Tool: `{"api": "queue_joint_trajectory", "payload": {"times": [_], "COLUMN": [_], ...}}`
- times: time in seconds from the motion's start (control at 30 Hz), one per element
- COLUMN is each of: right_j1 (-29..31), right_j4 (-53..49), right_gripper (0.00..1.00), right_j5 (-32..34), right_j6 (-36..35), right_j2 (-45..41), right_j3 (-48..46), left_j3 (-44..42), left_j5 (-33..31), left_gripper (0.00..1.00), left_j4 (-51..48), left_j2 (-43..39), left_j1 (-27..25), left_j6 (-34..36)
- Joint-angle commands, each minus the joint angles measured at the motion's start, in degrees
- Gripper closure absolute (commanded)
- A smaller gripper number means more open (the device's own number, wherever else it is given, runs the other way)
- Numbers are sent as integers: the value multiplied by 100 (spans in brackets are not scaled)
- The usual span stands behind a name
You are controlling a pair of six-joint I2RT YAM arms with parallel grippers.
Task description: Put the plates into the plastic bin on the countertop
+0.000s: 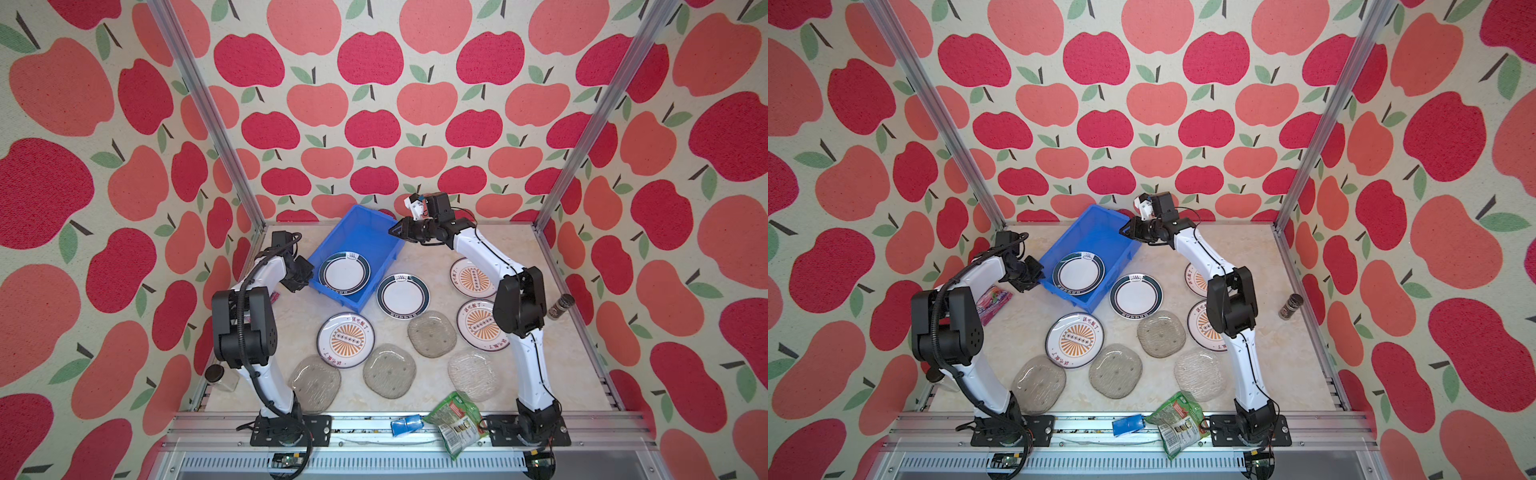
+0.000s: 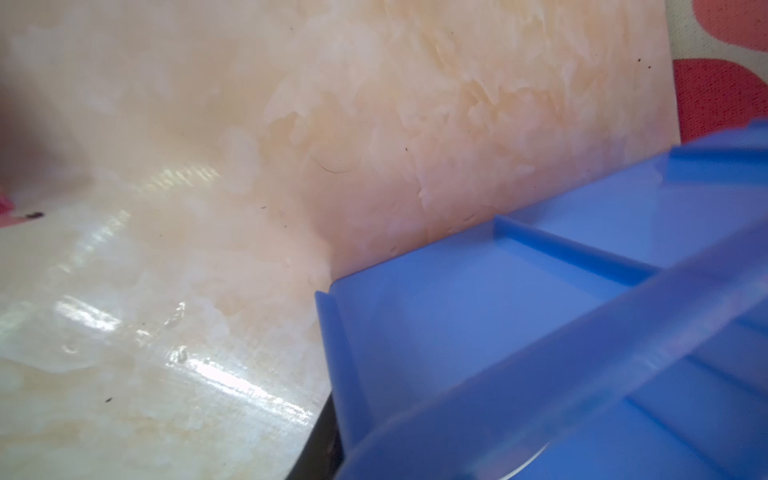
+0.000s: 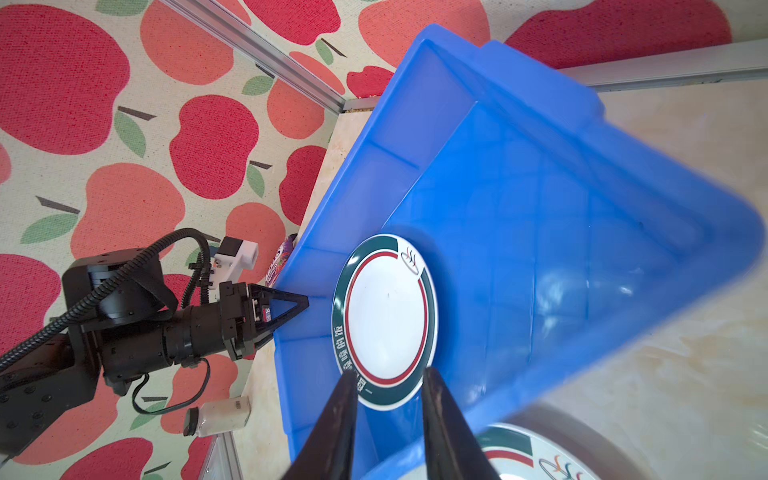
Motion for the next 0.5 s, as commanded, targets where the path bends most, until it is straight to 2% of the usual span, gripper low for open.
{"api": "queue_joint_trajectory", "payload": {"times": [0.0, 0.13, 0.3, 0.47], "right_j1": [-21, -27, -64, -80], "right_j4": [127, 95, -36, -260], "right_gripper": [70, 70, 71, 71], "right_j5": [4, -30, 30, 109], "right_j6": [117, 131, 54, -147], "right_j2": [-48, 118, 272, 364], "right_j3": [-48, 51, 150, 251], "left_j3": [249, 1050, 2081, 2328], "left_j5": [-511, -529, -460, -495], "left_gripper": [80, 76, 75, 76], "left_j4": [-134, -373, -635, -563], "left_j2": [180, 550, 1139, 1436], "left_j1": [210, 367, 324, 299], "left_j6": [609, 801, 836, 810]}}
